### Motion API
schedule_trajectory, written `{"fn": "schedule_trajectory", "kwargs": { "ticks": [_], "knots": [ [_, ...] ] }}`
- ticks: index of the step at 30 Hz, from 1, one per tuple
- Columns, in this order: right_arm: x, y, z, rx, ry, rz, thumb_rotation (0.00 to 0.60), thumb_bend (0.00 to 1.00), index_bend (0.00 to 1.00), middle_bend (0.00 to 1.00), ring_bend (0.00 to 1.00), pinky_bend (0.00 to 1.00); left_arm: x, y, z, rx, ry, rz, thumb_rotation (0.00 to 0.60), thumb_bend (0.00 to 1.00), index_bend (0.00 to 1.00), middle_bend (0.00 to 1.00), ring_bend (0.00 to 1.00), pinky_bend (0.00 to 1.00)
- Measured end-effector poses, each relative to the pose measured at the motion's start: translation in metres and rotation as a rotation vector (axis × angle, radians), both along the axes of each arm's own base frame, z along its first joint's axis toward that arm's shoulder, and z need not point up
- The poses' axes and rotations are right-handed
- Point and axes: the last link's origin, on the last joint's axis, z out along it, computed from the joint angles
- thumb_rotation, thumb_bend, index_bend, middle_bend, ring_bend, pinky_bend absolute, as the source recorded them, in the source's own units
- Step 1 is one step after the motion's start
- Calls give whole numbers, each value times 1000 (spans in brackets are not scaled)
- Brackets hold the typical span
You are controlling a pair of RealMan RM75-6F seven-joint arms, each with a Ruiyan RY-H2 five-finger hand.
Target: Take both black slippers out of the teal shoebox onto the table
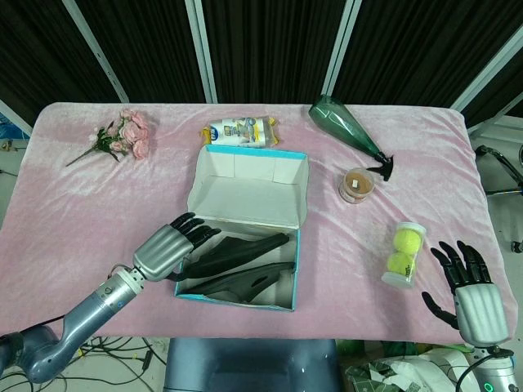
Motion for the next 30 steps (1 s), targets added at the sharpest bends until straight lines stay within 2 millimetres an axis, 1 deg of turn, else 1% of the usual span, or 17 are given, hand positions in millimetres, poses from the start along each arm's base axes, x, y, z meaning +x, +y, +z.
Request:
{"fn": "schedule_trajectory", "kwargs": {
  "ticks": [9,17,27,30],
  "knots": [
    [-1,-1,1,8,7,-3,600,161,185,122,16,91,2,3,-22,-19,-15,43,600,32,73,174,123,181],
    [-5,2,4,-6,0,-13,600,161,185,122,17,91,9,7,-48,-43,-20,72,600,41,75,175,123,220],
    [-9,5,6,-16,-3,-27,600,161,185,122,16,91,26,7,-83,-71,-36,77,600,112,79,177,123,291],
    [-9,6,6,-17,-2,-30,600,161,185,122,17,91,29,9,-95,-69,-20,73,600,185,109,197,148,358]
  ]
}}
